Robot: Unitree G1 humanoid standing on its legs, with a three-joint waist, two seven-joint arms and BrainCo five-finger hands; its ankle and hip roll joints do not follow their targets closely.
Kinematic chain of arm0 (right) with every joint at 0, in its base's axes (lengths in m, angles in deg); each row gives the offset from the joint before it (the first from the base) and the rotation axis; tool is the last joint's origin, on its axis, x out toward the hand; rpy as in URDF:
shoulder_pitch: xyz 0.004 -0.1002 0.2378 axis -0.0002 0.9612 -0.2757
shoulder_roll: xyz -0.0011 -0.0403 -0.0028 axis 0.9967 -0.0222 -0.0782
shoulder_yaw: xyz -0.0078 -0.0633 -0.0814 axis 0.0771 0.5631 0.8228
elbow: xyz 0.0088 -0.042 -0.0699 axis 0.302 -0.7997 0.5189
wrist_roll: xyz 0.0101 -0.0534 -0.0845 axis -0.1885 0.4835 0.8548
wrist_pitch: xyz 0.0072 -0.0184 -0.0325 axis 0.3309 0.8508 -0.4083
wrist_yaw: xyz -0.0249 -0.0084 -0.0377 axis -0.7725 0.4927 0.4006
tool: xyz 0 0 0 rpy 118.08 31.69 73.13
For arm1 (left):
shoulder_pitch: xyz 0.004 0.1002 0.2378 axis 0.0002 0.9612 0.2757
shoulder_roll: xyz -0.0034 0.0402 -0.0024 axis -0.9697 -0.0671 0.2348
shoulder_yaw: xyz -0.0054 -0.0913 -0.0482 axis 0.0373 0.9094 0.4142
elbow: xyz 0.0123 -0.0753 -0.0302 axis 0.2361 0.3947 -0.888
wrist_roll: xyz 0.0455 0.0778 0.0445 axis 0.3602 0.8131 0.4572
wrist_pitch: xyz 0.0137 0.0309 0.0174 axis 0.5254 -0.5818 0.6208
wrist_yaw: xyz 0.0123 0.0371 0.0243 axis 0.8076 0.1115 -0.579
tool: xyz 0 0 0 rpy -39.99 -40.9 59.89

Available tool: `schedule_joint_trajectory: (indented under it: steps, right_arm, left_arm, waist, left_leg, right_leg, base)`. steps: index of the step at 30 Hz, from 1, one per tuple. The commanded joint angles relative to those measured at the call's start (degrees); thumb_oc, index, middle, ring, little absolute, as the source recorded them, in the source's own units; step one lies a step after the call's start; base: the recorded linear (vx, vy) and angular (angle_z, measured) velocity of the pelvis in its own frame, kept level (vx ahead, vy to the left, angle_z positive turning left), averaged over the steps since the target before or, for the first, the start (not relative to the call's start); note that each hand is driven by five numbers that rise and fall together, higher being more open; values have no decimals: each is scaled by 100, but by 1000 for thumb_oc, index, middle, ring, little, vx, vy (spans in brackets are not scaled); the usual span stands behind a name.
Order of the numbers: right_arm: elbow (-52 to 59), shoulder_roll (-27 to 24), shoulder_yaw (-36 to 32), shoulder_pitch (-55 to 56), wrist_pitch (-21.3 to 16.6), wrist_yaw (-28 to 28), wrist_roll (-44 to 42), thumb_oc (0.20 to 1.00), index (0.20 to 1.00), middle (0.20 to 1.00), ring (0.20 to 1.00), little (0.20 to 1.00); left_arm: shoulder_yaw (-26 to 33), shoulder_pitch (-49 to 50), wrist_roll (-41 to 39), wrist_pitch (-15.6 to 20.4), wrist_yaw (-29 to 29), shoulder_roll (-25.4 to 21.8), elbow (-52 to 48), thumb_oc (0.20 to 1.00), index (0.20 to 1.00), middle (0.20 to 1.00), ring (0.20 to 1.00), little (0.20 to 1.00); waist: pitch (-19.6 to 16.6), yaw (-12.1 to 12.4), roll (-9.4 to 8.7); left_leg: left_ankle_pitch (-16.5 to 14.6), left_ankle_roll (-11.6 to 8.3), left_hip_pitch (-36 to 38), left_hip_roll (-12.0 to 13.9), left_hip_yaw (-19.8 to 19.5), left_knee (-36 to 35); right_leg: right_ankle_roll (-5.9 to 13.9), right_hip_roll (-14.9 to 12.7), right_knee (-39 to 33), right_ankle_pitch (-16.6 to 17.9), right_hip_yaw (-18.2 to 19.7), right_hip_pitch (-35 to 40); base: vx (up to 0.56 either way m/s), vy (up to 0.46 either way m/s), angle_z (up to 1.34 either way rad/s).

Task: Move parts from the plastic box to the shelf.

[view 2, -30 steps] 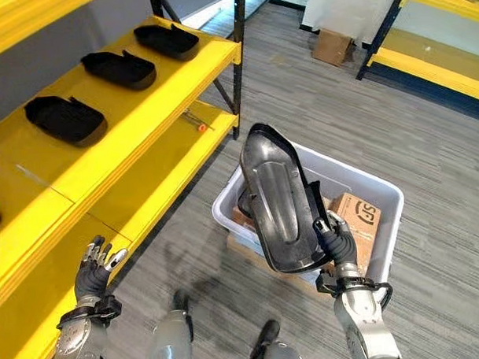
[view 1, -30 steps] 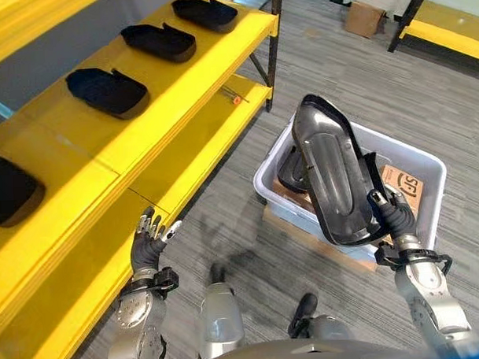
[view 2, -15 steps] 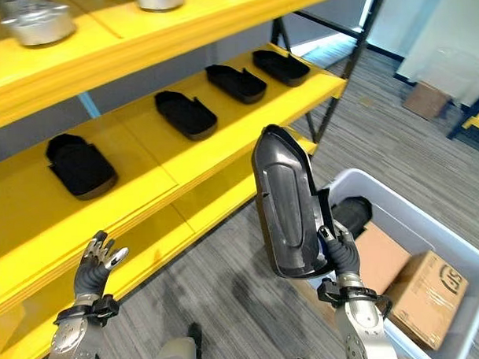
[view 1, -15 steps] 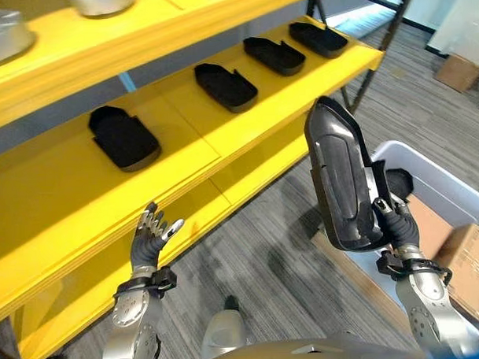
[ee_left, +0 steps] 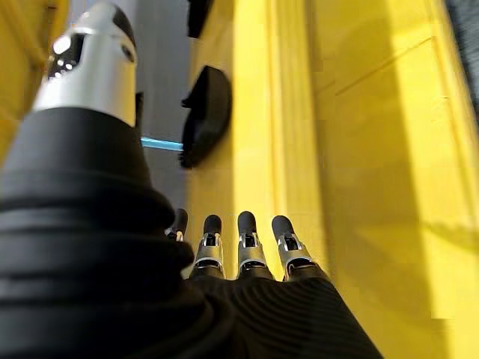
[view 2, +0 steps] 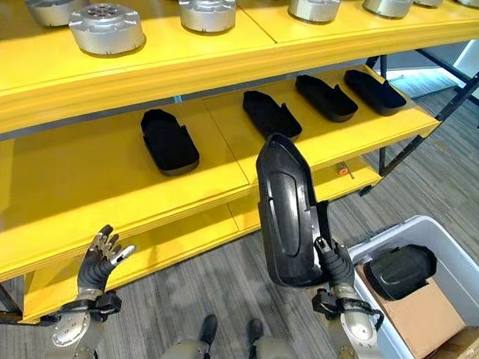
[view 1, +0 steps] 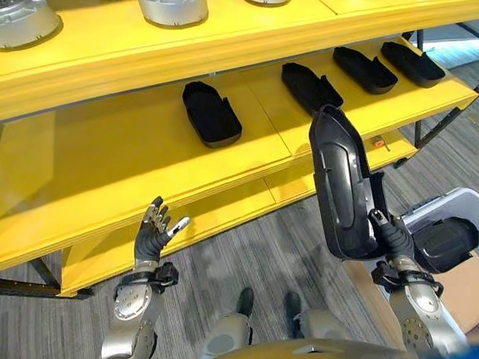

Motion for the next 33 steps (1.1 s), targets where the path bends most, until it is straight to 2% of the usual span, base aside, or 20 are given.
schedule_joint_trajectory:
  steps: [1, 5, 6, 7, 8, 9, 10, 12, 14, 15, 16, 17, 18, 20, 22, 23, 24, 26, 32, 33]
  right_arm:
    - [532, -272, -379, -233, -450, -73, -257, 200, 200, 200, 200, 200]
    - [449, -404, -322, -316, -430, -76, -212, 200, 200, 200, 200, 200]
    - [374, -484, -276, -353, -394, -77, -298, 200, 200, 200, 200, 200]
    - [370, -486, -275, -356, -396, -77, -299, 200, 200, 200, 200, 200]
    - [394, -507, -276, -345, -388, -81, -318, 200, 200, 200, 200, 200]
    - [414, -586, -307, -329, -388, -105, -347, 200, 200, 200, 200, 200]
    - [411, -586, -309, -334, -390, -107, -348, 200, 200, 200, 200, 200]
    - [416, -642, -348, -346, -393, -94, -341, 200, 200, 200, 200, 200]
    - [418, -646, -439, -323, -398, -44, -345, 200, 200, 200, 200, 200]
    - [427, -637, -506, -277, -397, -22, -336, 200, 200, 200, 200, 200]
    - [431, -638, -505, -268, -395, -22, -335, 200, 200, 200, 200, 200]
    - [430, -632, -572, -183, -403, 27, -324, 200, 200, 200, 200, 200]
    - [507, -675, -603, -118, -433, 119, -299, 200, 200, 200, 200, 200]
    - [528, -695, -576, -147, -431, 97, -268, 200, 200, 200, 200, 200]
    - [620, -680, -505, -242, -383, -39, -242, 200, 200, 200, 200, 200]
    - [649, -593, -494, -281, -366, -80, -257, 200, 200, 200, 200, 200]
    - [649, -588, -495, -282, -365, -81, -257, 200, 200, 200, 200, 200]
    - [609, -563, -390, -449, -354, -102, -265, 200, 200, 200, 200, 200]
    - [651, -574, -32, -964, -312, -130, -306, 200, 200, 200, 200, 200]
    - [693, -622, 246, -1283, -268, -163, -519, 200, 200, 200, 200, 200]
  left_arm:
    - [-30, -125, 219, 254, 219, -95, -485, 1000, 1000, 1000, 1000, 1000]
    - [-4, -10, 123, 282, 250, 33, -568, 1000, 1000, 1000, 1000, 1000]
    - [3, 1, 39, 258, 220, 56, -530, 1000, 1000, 1000, 1000, 1000]
    - [4, 1, 39, 257, 220, 57, -531, 1000, 1000, 1000, 1000, 1000]
    - [2, 13, 10, 250, 228, 65, -530, 1000, 1000, 1000, 1000, 1000]
    - [-7, -12, -64, 255, 201, 53, -521, 1000, 1000, 1000, 1000, 1000]
    - [-7, -16, -65, 253, 201, 53, -523, 1000, 1000, 1000, 1000, 1000]
    - [25, 12, -92, 250, 194, 34, -552, 1000, 1000, 1000, 1000, 1000]
    - [128, 90, -117, 192, 175, 46, -557, 1000, 1000, 1000, 1000, 1000]
    - [154, 131, -133, 191, 187, 64, -586, 1000, 1000, 1000, 1000, 1000]
    - [153, 141, -134, 188, 187, 64, -593, 1000, 1000, 1000, 1000, 1000]
    - [163, 185, -111, 171, 136, 89, -615, 1000, 1000, 1000, 1000, 1000]
    - [122, 158, -14, 149, 65, 143, -553, 1000, 1000, 1000, 1000, 1000]
    - [135, 159, 12, 150, 65, 200, -527, 1000, 1000, 1000, 1000, 1000]
    - [173, 123, -59, 195, 132, 245, -505, 1000, 1000, 1000, 1000, 1000]
    - [198, 89, -95, 243, 198, 163, -570, 1000, 1000, 1000, 1000, 1000]
    - [199, 89, -96, 242, 198, 158, -572, 1000, 1000, 1000, 1000, 1000]
    - [256, 19, -57, 293, 176, -2, -623, 1000, 1000, 1000, 1000, 1000]
    - [268, -27, -73, 297, 79, -220, -618, 1000, 1000, 1000, 1000, 1000]
    - [241, 2, -83, 246, 56, -248, -617, 1000, 1000, 1000, 1000, 1000]
  waist:
    - [-64, -70, 65]
    - [-161, 29, 102]
    - [-88, 73, 81]
    - [-90, 64, 84]
    - [-66, 78, 80]
    - [114, 121, 72]
    - [109, 110, 79]
    - [187, 106, 66]
    - [189, 75, -62]
    - [157, 70, -104]
    - [160, 73, -104]
    - [88, 17, -89]
    - [16, 0, 233]
    - [9, 45, 313]
    - [-37, 98, 351]
    - [-47, 154, 322]
    - [-46, 153, 311]
    - [-17, 249, 246]
    - [48, 494, 81]
    - [45, 703, -21]
  left_leg:
    - [-240, -227, 951, -161, 375, -654]
    - [-431, -243, 933, -176, 551, -430]
    - [-627, -316, 733, -282, 609, 209]
    - [-654, -316, 704, -286, 604, 261]
    - [-649, -361, 649, -313, 623, 412]
    - [-401, -603, 258, -424, 771, 1209]
    - [-423, -605, 214, -427, 765, 1269]
    - [-367, -729, -52, -237, 1164, 1621]
    - [-602, -558, -22, 547, 1646, 1397]
    - [-575, -527, 1, 861, 1699, 1208]
    - [-577, -531, 32, 865, 1700, 1182]
    - [-102, -662, 85, 1701, 1776, 575]
    - [1124, -1166, 228, 2571, 1807, -742]
    - [1185, -1270, 293, 2552, 1692, -737]
    - [641, -1260, 367, 2371, 1833, -561]
    - [417, -1267, 294, 2218, 1905, -332]
    - [401, -1261, 280, 2206, 1902, -306]
    - [112, -1174, 189, 2004, 1845, -6]
    - [-202, -1091, -259, 1607, 1698, 530]
    - [-252, -1046, -394, 1500, 1618, 581]
  right_leg:
    - [154, 251, -48, 198, -129, -98]
    - [107, 160, -355, 250, -214, 233]
    - [34, 109, -347, 168, -216, 312]
    - [34, 109, -342, 164, -224, 305]
    - [0, 94, -335, 132, -252, 346]
    - [-54, 2, -276, 83, -358, 394]
    - [-53, 5, -269, 81, -370, 377]
    - [-75, -111, -213, 24, -498, 376]
    - [1, -368, -179, -31, -584, 428]
    - [36, -492, -177, -52, -626, 435]
    - [34, -489, -173, -65, -626, 451]
    - [142, -696, -88, -190, -762, 429]
    - [347, -880, 321, -511, -903, 374]
    - [387, -917, 419, -532, -870, 387]
    - [490, -1109, 502, -543, -868, 492]
    - [590, -1292, 517, -477, -920, 558]
    - [597, -1304, 517, -478, -920, 558]
    - [729, -1529, 471, -356, -943, 624]
    - [870, -1876, 221, -94, -1305, 847]
    - [901, -1935, 122, -7, -1442, 900]
  base:
    - [55, -14, 88]
    - [121, -46, 10]
    - [90, -29, -5]
    - [68, -31, 2]
    - [-17, 12, 20]
    - [-21, 12, 20]
    - [-60, 33, 37]
    - [-15, 43, 55]
    - [60, 86, 43]
    - [58, 79, 24]
    - [93, 184, 37]
    - [292, 555, 79]
    - [284, 556, 110]
    - [194, 380, 84]
    - [179, 346, -9]
    - [147, 262, -66]
    - [143, 272, -55]
    - [68, 167, -6]
    - [60, 170, 25]
    - [30, 67, 29]
